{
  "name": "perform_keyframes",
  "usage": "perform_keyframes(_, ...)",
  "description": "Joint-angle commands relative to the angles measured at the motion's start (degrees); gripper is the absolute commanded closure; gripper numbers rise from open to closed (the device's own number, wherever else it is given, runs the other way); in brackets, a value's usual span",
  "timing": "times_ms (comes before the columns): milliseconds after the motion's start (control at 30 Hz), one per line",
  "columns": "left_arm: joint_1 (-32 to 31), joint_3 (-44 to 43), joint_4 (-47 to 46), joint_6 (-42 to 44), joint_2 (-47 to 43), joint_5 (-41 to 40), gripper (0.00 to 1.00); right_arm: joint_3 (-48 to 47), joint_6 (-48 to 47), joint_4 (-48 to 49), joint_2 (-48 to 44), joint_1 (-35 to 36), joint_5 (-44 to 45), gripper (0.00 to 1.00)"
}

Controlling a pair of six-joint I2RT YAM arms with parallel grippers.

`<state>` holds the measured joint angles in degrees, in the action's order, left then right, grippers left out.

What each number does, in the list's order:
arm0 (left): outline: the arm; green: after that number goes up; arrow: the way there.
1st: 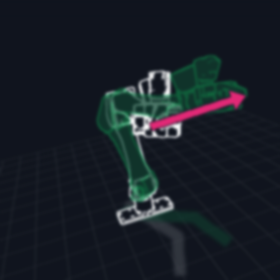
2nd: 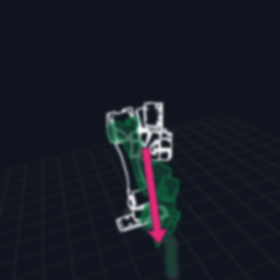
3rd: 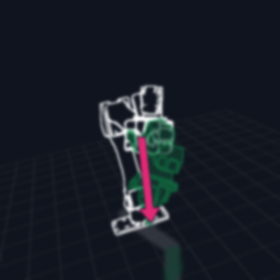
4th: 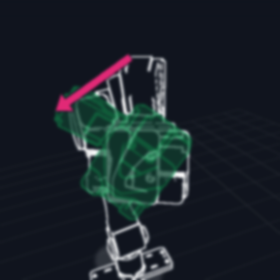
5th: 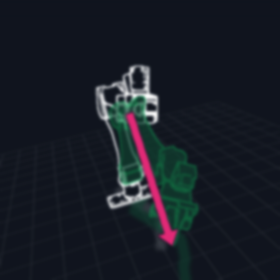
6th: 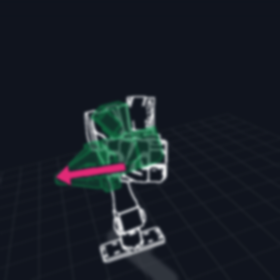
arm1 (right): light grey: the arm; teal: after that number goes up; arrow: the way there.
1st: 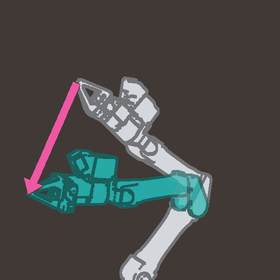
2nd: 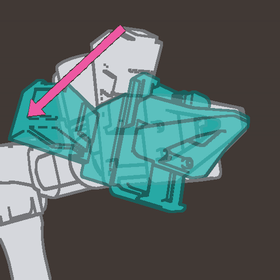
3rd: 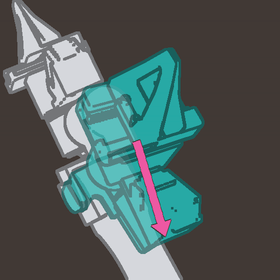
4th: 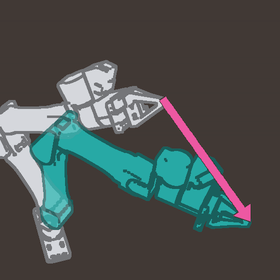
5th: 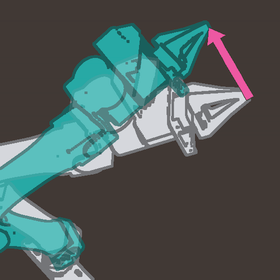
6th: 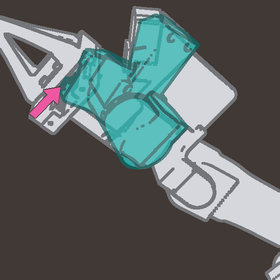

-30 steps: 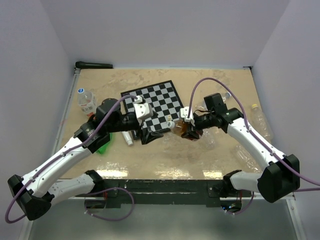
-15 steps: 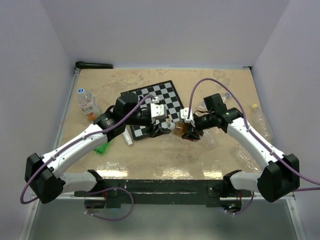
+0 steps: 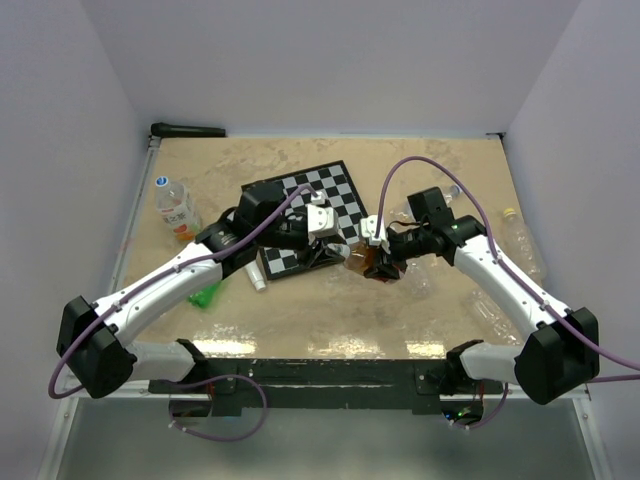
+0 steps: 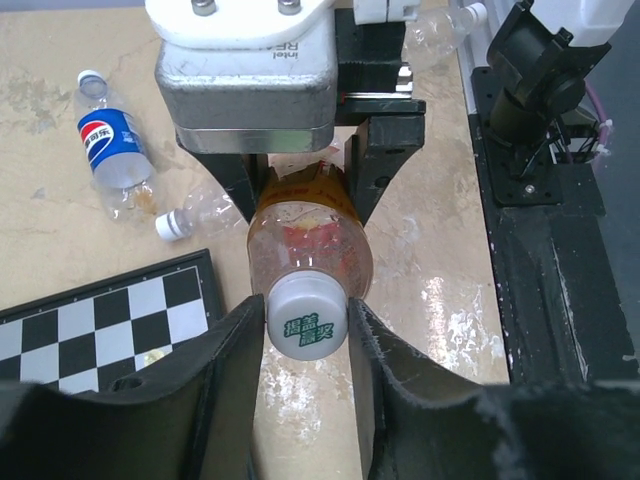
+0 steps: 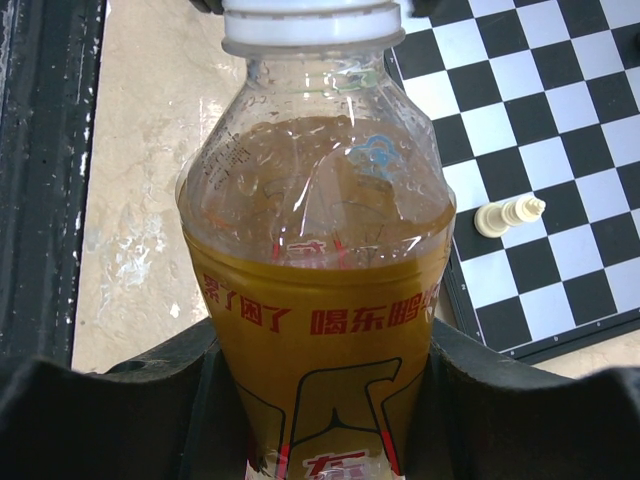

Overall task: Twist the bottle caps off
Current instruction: Unscrew the bottle cap from the plastic bottle.

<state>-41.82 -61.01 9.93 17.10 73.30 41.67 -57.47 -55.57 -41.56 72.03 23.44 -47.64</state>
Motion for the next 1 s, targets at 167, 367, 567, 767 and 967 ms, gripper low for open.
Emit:
perform_keyframes(167,-0.45,-2.97,-0.1,-1.8,-0.35,-0.35,1.0,-0.18,-0.59,-0.01,-0.13,-0.15,-1.67,0.93)
perform_keyframes(367,-0.1,-1.92,-1.84,-25.75,-3.24,-16.75,1.0,0.17,1.16,1.22,-0.66,-0.15,-0.88,0.93)
perform_keyframes(567,2.45,-4.45,7.71,-59.34,-4.31,-28.05,1.0,0.52,2.66,2.45,-0.84,-0.24,-0.09,0.94)
perform_keyframes(767,2.27,-4.46,5.71,-63.69,-3.78,-26.98,1.0,0.52,3.01,2.54,-1.01,-0.24,0.0,0.95)
perform_keyframes(967,2.36,-3.5,5.54,-60.09,-4.56,-29.88,0.93,0.52,3.54,2.8,-0.84,-0.41,0.18,0.95)
